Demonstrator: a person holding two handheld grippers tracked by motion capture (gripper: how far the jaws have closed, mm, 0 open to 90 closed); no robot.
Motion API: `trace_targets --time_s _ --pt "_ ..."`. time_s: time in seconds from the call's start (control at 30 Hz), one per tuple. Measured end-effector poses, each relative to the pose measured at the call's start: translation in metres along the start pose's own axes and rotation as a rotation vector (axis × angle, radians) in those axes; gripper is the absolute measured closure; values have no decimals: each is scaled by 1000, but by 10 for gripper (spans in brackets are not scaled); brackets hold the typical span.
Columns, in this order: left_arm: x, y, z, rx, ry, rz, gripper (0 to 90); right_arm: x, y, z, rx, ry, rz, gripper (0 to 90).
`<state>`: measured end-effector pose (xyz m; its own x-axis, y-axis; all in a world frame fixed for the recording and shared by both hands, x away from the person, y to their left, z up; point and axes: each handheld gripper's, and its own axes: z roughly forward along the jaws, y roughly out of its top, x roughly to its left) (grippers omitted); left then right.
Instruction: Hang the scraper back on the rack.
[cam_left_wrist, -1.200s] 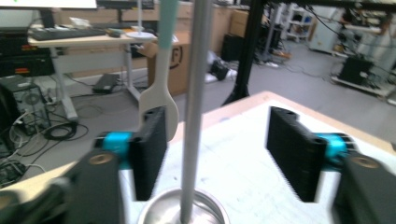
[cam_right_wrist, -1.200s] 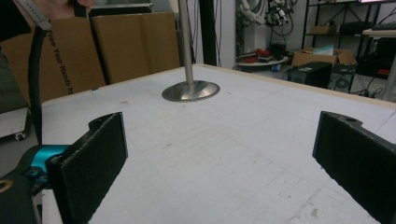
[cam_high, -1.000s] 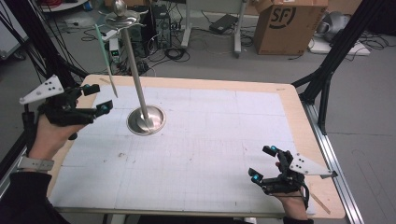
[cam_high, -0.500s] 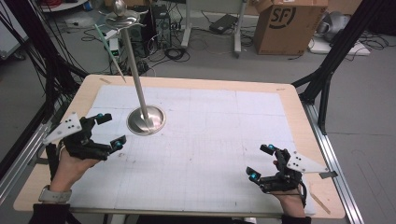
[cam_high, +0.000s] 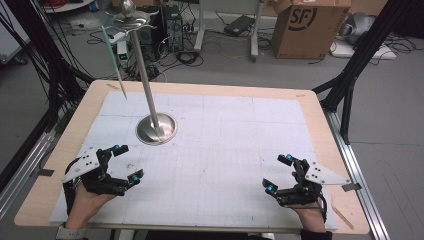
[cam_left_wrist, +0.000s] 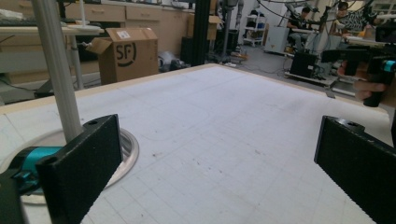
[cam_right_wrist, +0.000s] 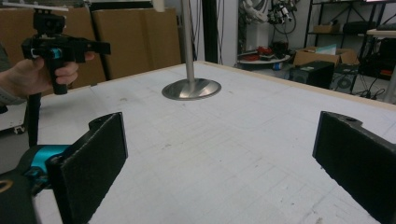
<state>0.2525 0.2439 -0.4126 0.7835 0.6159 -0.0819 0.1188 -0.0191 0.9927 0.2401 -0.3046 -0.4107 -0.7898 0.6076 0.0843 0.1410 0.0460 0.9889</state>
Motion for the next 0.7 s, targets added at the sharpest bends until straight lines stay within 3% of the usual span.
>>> trace_targets --time_s 0.13,0.23,0.43,0.7 --pt "-4 -7 -1 6 9 12 17 -1 -1 0 -1 -4 -3 20" --pt "-5 -9 -1 47 26 31 17 -1 -1 0 0 -3 -4 20" --pt "-9 -15 -7 66 47 34 17 -1 -4 1 16 0 2 20" --pt "-3 -15 -16 39 94 10 17 1 -7 4 30 7 -3 20"
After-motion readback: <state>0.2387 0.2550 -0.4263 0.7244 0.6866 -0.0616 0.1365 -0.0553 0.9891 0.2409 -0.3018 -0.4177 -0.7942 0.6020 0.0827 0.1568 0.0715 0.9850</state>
